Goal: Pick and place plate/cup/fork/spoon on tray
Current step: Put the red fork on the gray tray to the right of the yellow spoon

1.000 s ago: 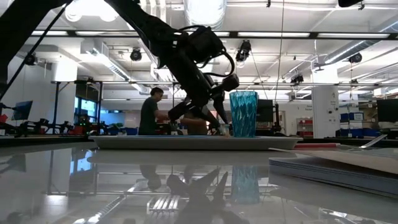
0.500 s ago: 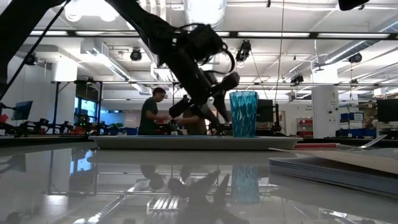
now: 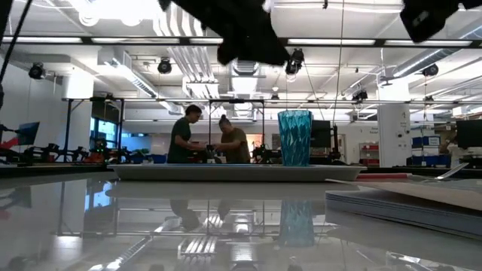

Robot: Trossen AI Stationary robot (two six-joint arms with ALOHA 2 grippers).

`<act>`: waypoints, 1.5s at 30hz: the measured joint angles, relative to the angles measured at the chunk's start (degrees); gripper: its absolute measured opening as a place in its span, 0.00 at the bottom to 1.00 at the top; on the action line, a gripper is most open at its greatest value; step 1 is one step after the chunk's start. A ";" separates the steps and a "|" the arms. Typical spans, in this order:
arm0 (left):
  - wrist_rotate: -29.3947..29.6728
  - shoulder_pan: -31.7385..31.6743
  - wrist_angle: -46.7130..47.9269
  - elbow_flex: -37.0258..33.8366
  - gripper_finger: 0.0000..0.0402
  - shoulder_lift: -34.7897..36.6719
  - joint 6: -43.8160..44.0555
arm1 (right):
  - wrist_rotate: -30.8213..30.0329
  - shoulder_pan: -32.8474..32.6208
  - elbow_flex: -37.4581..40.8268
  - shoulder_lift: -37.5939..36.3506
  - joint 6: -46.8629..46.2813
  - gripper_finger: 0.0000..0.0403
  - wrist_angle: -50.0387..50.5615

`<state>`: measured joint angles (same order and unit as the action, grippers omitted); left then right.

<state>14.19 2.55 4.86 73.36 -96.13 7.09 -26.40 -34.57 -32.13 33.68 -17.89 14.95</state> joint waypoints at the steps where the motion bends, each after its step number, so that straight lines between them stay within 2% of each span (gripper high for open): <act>1: 0.00 1.26 -0.03 -1.07 0.24 1.36 -2.85 | -1.01 0.00 0.26 1.12 -2.72 0.03 0.13; 6: -0.17 6.08 -5.36 -8.23 0.24 8.57 -12.80 | -6.96 0.29 0.53 7.44 -16.66 0.03 1.04; 11: -0.10 7.31 -17.13 -16.86 0.24 15.84 -21.04 | -7.37 3.71 -1.53 11.05 -30.19 0.03 5.90; 15: -0.10 6.88 -24.21 -22.88 0.24 21.22 -24.33 | -4.81 9.40 -4.50 12.48 -38.46 0.03 15.81; 18: 0.16 6.70 -26.09 -26.09 0.24 24.96 -25.44 | 1.74 16.07 -6.48 13.08 -42.49 0.03 23.99; 21: 0.09 6.77 -26.99 -28.62 0.24 28.21 -25.73 | 9.82 24.01 -7.24 13.70 -42.59 0.03 29.46; 25: 0.25 6.77 -26.87 -29.69 0.24 31.39 -25.65 | 16.82 34.89 -7.38 14.49 -38.43 0.03 31.42; 28: 0.27 6.72 -27.08 -30.51 0.24 33.20 -25.64 | 19.19 42.36 -7.38 15.60 -33.78 0.03 30.49; 32: 0.38 6.72 -26.87 -31.69 0.24 34.81 -25.85 | 19.33 50.05 -7.40 17.89 -28.62 0.03 29.43; 37: 0.88 6.72 -26.82 -32.28 0.24 36.25 -26.03 | 19.35 55.23 -7.40 22.97 -24.27 0.03 24.15; 45: 1.10 6.72 -26.73 -32.53 0.24 36.56 -27.46 | 18.91 57.61 -7.40 31.34 -21.44 0.03 20.28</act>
<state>15.29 9.28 -21.87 40.82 -59.57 -20.37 -7.49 23.04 -39.53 65.02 -39.33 35.23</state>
